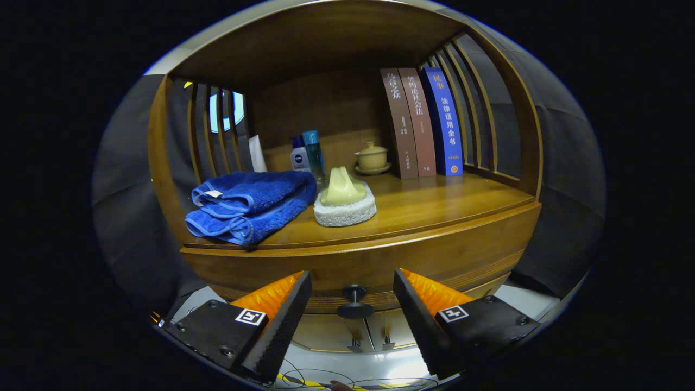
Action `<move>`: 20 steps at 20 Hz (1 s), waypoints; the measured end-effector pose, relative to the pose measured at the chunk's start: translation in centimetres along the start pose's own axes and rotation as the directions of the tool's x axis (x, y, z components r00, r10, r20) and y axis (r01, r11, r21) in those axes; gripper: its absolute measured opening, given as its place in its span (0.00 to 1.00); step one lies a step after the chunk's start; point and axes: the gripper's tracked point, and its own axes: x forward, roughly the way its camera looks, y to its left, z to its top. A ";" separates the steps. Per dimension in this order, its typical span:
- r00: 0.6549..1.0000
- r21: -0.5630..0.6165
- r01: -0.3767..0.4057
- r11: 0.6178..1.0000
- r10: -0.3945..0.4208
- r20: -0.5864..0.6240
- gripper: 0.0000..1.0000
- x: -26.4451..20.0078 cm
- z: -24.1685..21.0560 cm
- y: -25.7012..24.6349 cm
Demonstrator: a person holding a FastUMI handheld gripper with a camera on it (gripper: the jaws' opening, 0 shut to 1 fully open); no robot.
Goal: Pull open the drawer, take out the items inside it, and place them on the countertop above the cabinet.
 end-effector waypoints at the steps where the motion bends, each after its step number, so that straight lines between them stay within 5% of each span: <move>1: 1.000 -0.004 -0.007 1.000 0.007 0.012 0.99 -1.0 1.0 0.2; 10: 0.975 -0.080 -0.064 0.995 0.080 0.208 0.99 -11.2 14.6 3.7; 20: 0.933 -0.098 -0.070 0.993 0.100 0.344 0.99 -19.4 19.3 4.7</move>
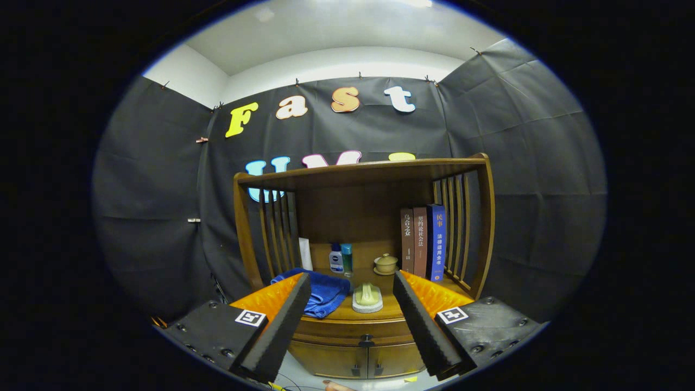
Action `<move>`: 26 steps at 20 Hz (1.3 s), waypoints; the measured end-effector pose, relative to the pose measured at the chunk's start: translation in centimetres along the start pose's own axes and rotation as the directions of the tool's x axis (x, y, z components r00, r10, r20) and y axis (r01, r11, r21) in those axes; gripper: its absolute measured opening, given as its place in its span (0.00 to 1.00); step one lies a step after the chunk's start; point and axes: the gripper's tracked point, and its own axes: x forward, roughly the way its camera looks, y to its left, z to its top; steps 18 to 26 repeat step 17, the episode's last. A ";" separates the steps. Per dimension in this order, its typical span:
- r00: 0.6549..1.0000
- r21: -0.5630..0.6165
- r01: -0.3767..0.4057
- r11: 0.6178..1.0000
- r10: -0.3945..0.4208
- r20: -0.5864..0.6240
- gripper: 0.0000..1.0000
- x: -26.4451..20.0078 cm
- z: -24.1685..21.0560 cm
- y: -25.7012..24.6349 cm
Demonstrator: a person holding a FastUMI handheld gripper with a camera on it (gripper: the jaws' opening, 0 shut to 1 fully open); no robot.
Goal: Pull open the drawer, take out the items inside it, and place them on the countertop above the cabinet.
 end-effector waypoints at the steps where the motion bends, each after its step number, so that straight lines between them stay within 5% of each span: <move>1: 1.000 -0.002 0.001 1.000 -0.001 -0.001 0.99 -0.2 0.0 -0.1; 26: 1.000 -0.010 -0.006 1.000 0.006 0.014 0.99 -1.4 0.5 -0.2</move>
